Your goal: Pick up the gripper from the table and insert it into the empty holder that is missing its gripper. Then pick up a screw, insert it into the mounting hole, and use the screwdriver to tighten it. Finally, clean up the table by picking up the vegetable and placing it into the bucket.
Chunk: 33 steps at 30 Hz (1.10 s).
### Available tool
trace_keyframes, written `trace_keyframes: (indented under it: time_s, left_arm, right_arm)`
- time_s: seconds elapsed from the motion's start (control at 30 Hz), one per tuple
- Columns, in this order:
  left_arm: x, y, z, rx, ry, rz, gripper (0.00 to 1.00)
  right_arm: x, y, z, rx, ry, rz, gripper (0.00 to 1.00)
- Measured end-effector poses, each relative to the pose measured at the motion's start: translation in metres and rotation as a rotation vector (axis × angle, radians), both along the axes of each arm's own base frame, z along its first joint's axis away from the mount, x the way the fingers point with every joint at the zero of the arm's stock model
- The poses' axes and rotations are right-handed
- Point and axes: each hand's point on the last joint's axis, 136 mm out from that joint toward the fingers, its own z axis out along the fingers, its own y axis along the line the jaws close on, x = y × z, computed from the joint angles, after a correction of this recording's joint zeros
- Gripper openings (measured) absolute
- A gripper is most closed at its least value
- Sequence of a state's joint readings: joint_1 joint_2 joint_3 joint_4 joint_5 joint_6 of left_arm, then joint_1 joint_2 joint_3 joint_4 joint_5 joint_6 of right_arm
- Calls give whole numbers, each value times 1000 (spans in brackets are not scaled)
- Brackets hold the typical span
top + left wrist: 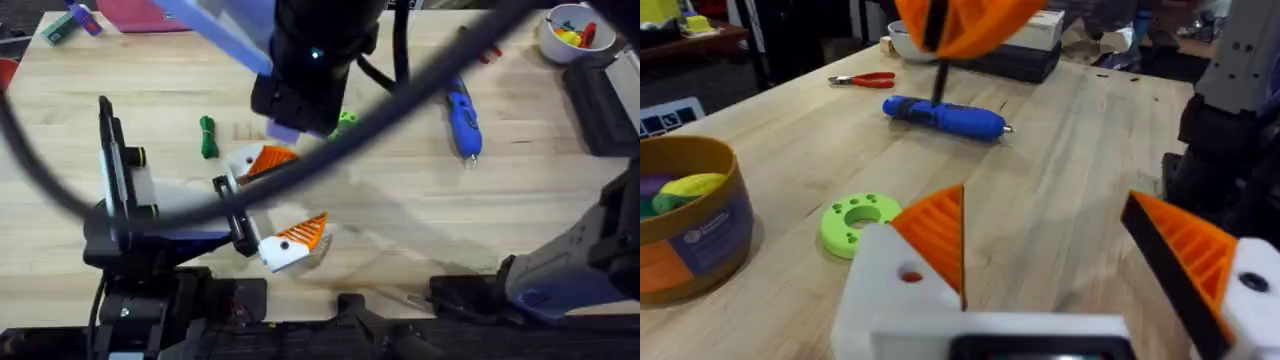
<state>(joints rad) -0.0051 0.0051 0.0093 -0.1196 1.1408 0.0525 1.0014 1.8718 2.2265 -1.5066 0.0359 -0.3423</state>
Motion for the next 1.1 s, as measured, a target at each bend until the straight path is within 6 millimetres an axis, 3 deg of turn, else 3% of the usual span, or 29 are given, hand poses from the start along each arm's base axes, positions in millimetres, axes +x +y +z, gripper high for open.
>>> trace_keyframes:
  time_s: [0.2,0.43,0.7,1.1]
  left_arm:
    - [0,0,0,0,0,0,985]
    - [0,0,0,0,0,0,985]
    - [0,0,0,0,0,0,985]
    - [0,0,0,0,0,0,986]
  right_arm:
    - [-18,12,0,3,-5,168,6]
    - [-18,32,-5,25,-38,295,6]
    - [-11,46,-27,-4,-23,323,6]
    - [-20,50,-30,-6,-5,348,6]
